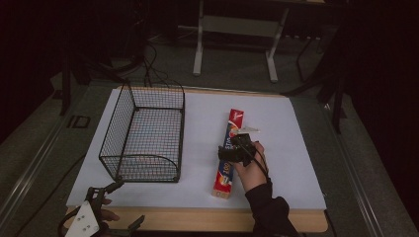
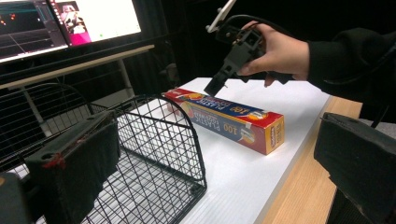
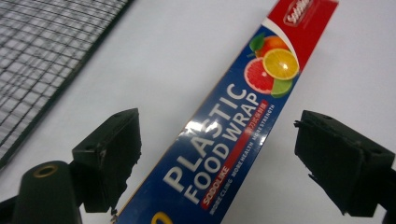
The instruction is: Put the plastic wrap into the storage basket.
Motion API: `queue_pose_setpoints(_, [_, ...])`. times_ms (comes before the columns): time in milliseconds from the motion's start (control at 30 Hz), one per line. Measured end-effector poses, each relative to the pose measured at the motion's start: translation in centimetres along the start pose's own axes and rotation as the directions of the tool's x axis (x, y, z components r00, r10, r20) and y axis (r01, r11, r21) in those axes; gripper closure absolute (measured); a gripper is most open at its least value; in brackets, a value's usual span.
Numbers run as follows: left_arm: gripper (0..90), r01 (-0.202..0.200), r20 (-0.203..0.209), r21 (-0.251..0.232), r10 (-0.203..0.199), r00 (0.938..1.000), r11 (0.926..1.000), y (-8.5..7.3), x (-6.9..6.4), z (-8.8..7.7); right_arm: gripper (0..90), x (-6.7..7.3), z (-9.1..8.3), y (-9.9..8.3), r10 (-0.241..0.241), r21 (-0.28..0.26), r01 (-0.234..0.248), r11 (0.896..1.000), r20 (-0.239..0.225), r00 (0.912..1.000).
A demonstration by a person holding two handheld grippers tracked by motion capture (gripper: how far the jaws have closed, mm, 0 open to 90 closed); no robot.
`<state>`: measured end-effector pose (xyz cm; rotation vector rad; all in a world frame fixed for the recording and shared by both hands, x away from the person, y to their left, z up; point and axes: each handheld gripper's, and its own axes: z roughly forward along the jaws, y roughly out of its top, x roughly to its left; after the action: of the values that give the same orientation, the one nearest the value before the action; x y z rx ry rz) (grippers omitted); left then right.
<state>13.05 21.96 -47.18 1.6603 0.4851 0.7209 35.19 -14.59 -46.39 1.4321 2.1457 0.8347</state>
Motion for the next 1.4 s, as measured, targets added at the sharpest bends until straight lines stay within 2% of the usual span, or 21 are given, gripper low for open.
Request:
queue_pose_setpoints(33, [0.9, -0.001, 0.000, 0.000, 0.001, 1.0000, 1.0000, 0.0, 0.0, 0.0, 14.5, 0.0, 0.0, 0.0, 0.000, 0.000, 0.000, 1.000, 0.000, 1.0000])
queue_pose_setpoints(67, [0.9, -0.002, -0.001, 0.000, 0.002, 1.0000, 1.0000, 0.0, 0.0, 0.0, 14.5, -0.1, 0.5, 0.5, 0.019, 0.027, -0.020, 0.999, 0.017, 0.9997])
queue_pose_setpoints(100, [0.9, -0.002, -0.001, 0.000, 0.002, 1.0000, 1.0000, 0.0, 0.0, 0.0, 14.5, -0.1, 0.5, 0.5, 0.019, 0.027, -0.020, 0.999, 0.017, 0.9997])
queue_pose_setpoints(200, [0.9, -0.005, 0.000, 0.003, 0.005, 1.0000, 1.0000, 0.0, 0.0, 0.0, 14.4, -0.5, 1.5, 1.3, 0.057, 0.078, -0.060, 0.995, 0.035, 0.9978])
queue_pose_setpoints(233, [0.9, -0.006, 0.001, 0.004, 0.006, 1.0000, 1.0000, 0.0, 0.0, 0.0, 14.4, -0.5, 1.5, 1.3, 0.057, 0.078, -0.060, 0.995, 0.035, 0.9978])
queue_pose_setpoints(267, [0.9, -0.008, 0.001, 0.003, 0.008, 1.0000, 1.0000, 0.0, -0.1, 0.0, 14.5, -0.9, 2.2, 1.7, 0.091, 0.103, -0.095, 0.990, 0.042, 0.9950])
queue_pose_setpoints(333, [0.9, -0.009, 0.001, 0.003, 0.009, 1.0000, 1.0000, 0.0, -0.1, 0.0, 14.5, -1.3, 2.7, 1.9, 0.111, 0.122, -0.116, 0.986, 0.047, 0.9927])
queue_pose_setpoints(500, [0.9, -0.008, 0.003, 0.004, 0.008, 1.0000, 1.0000, -0.1, -0.1, 0.1, 14.5, -1.5, 3.7, 2.5, 0.135, 0.157, -0.144, 0.977, 0.071, 0.9883])
queue_pose_setpoints(667, [0.9, -0.012, 0.001, 0.004, 0.012, 0.9999, 0.9999, 0.0, -0.1, 0.1, 14.8, -1.5, 5.2, 3.1, 0.194, 0.218, -0.209, 0.953, 0.092, 0.9768])
queue_pose_setpoints(700, [0.9, -0.012, 0.001, 0.004, 0.012, 0.9999, 0.9999, 0.0, -0.1, 0.1, 14.8, -1.5, 5.2, 3.1, 0.194, 0.218, -0.209, 0.953, 0.092, 0.9768])
queue_pose_setpoints(733, [0.9, -0.012, 0.001, 0.004, 0.012, 0.9999, 0.9999, 0.0, -0.1, 0.1, 14.8, -1.6, 5.4, 3.1, 0.210, 0.227, -0.226, 0.947, 0.094, 0.9733])
queue_pose_setpoints(767, [0.9, -0.013, 0.001, 0.004, 0.013, 0.9999, 0.9999, 0.0, -0.1, 0.1, 15.5, -1.8, 6.0, 3.1, 0.244, 0.252, -0.259, 0.933, 0.088, 0.9658])
queue_pose_setpoints(800, [0.9, -0.013, 0.001, 0.004, 0.013, 0.9999, 0.9999, 0.0, -0.1, 0.1, 15.5, -1.8, 6.0, 3.1, 0.244, 0.252, -0.259, 0.933, 0.088, 0.9658])
queue_pose_setpoints(833, [0.9, -0.012, 0.001, 0.003, 0.012, 0.9999, 0.9999, 0.0, -0.1, 0.1, 16.0, -1.9, 6.4, 3.0, 0.269, 0.275, -0.283, 0.919, 0.089, 0.9592])
queue_pose_setpoints(867, [0.9, -0.013, 0.001, 0.004, 0.013, 0.9999, 0.9999, 0.0, -0.1, 0.1, 16.1, -1.9, 6.6, 3.0, 0.280, 0.284, -0.294, 0.913, 0.088, 0.9559])
queue_pose_setpoints(967, [0.9, -0.018, 0.001, 0.007, 0.018, 0.9998, 0.9998, -0.1, -0.2, 0.1, 18.2, -1.7, 7.0, 3.0, 0.295, 0.299, -0.309, 0.903, 0.092, 0.9511])
queue_pose_setpoints(1100, [0.9, -0.031, 0.000, 0.011, 0.031, 0.9995, 0.9995, -0.1, -0.3, 0.1, 22.3, -1.5, 7.3, 3.1, 0.289, 0.300, -0.310, 0.902, 0.111, 0.9507])
queue_pose_setpoints(1133, [0.9, -0.031, 0.001, 0.010, 0.031, 0.9995, 0.9995, -0.1, -0.3, 0.1, 22.3, -1.5, 7.4, 3.2, 0.291, 0.309, -0.314, 0.898, 0.118, 0.9494])
queue_pose_setpoints(1267, [0.9, -0.030, 0.000, 0.008, 0.030, 0.9995, 0.9995, 0.0, -0.3, 0.1, 26.2, -1.5, 8.0, 3.0, 0.274, 0.347, -0.305, 0.887, 0.135, 0.9521])
queue_pose_setpoints(1400, [0.9, -0.031, -0.001, 0.008, 0.031, 0.9995, 0.9995, 0.0, -0.3, 0.1, 28.4, -1.2, 8.1, 3.1, 0.269, 0.349, -0.307, 0.886, 0.153, 0.9509])
